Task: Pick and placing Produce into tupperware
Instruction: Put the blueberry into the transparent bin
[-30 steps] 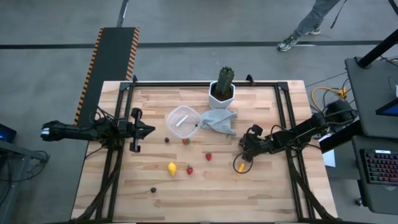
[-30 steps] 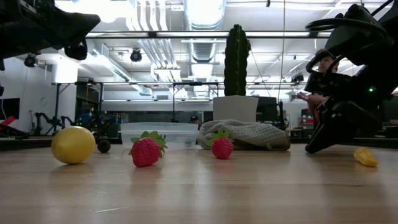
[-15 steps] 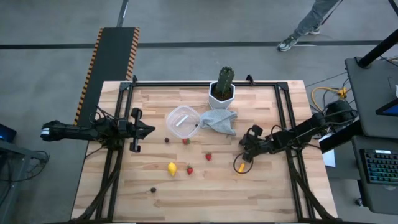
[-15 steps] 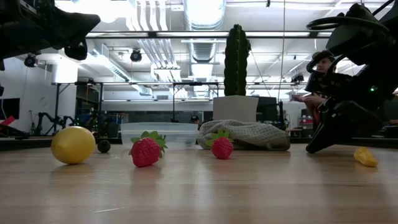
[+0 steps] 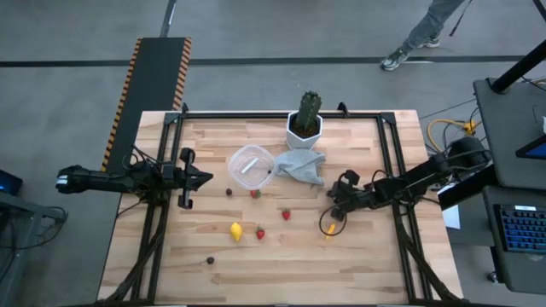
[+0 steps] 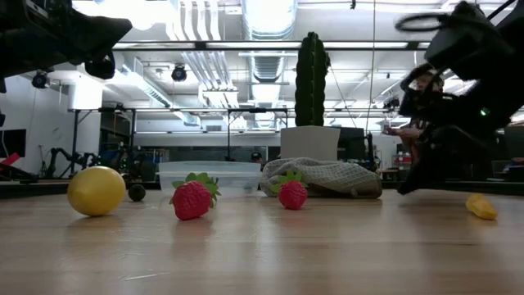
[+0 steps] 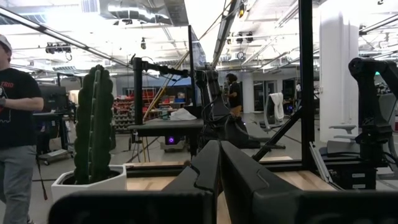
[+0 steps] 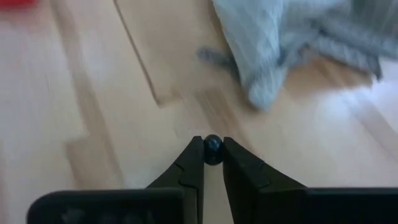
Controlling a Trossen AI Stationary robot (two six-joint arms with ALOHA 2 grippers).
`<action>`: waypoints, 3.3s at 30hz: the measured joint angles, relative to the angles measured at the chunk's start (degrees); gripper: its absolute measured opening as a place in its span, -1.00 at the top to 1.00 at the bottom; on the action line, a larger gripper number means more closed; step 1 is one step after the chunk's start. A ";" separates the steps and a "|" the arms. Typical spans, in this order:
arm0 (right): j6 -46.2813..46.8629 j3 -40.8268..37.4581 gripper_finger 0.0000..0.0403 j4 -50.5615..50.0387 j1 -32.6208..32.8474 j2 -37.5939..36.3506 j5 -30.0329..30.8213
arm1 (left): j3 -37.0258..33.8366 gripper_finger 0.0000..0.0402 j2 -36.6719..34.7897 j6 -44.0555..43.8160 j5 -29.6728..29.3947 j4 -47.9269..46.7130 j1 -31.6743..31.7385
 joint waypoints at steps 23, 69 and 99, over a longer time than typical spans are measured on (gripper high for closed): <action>-15.69 15.57 0.83 1.19 -2.13 -0.27 -0.12 | 0.00 1.00 0.00 0.00 0.01 0.11 0.01; -38.57 60.66 0.83 -14.39 -23.82 38.89 -20.19 | -0.02 1.00 -0.11 -0.24 0.21 0.16 0.00; -39.60 60.11 0.67 -17.68 -25.26 38.94 -21.49 | 0.00 1.00 0.00 -0.24 0.22 0.13 0.01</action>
